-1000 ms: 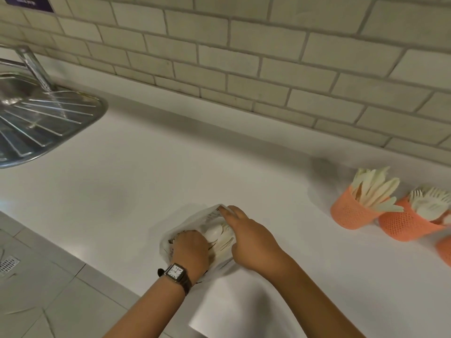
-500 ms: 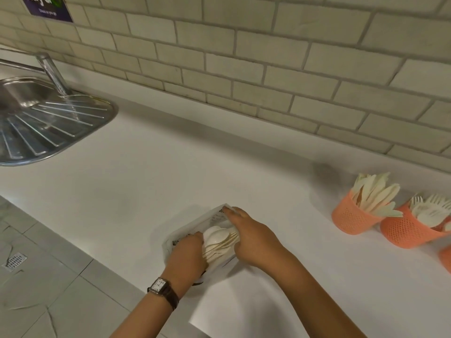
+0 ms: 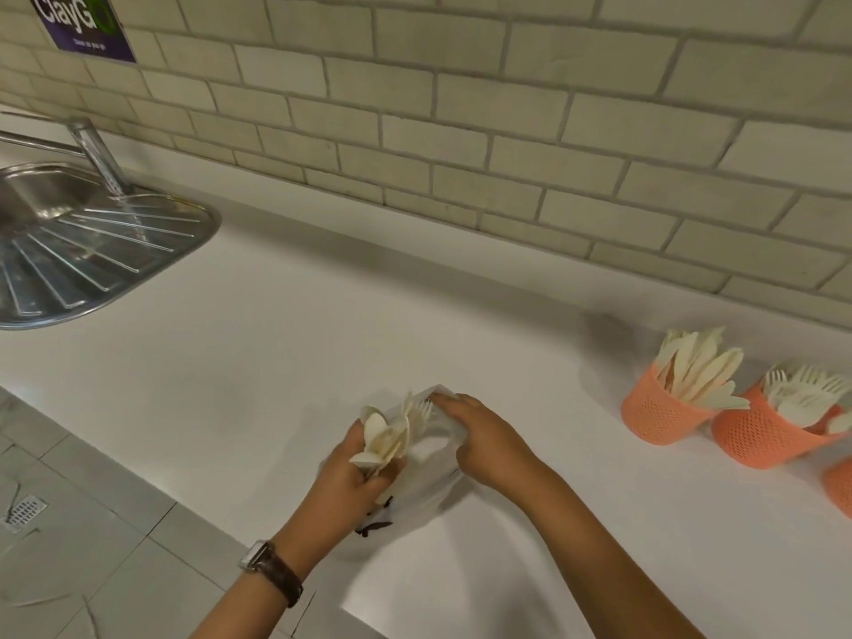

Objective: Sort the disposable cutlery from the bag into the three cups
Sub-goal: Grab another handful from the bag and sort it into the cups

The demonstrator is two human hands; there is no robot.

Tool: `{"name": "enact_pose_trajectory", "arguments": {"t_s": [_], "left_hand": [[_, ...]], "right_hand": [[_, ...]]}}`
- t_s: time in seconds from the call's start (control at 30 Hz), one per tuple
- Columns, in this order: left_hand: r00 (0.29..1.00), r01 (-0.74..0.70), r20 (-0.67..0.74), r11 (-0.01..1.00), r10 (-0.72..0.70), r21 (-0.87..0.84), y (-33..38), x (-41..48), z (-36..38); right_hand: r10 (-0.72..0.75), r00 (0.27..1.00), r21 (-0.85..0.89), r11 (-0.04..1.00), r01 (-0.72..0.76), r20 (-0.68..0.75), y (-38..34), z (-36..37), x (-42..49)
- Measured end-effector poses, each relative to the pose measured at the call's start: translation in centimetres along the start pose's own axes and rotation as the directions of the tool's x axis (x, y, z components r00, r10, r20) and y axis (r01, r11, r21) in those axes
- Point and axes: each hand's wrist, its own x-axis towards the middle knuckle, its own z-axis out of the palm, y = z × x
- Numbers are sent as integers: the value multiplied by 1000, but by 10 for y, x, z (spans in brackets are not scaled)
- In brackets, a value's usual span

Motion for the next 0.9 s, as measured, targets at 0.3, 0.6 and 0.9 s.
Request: {"name": "enact_pose_trajectory", "arguments": {"t_s": [0.3,0.6,0.9], "left_hand": [[987,82,-39,709,-153,-701,60,22,-9],[778,458,627,645,41,-611,127,16,89],[646,375,762,848,52,-376,180,-20,203]], "right_hand": [[-53,940,60,995,77,-336,0,-11,-27],[370,720,684,702,198,-587,8,-66,-127],[583,503,749,622,229,-638,78,-114,-223]]}}
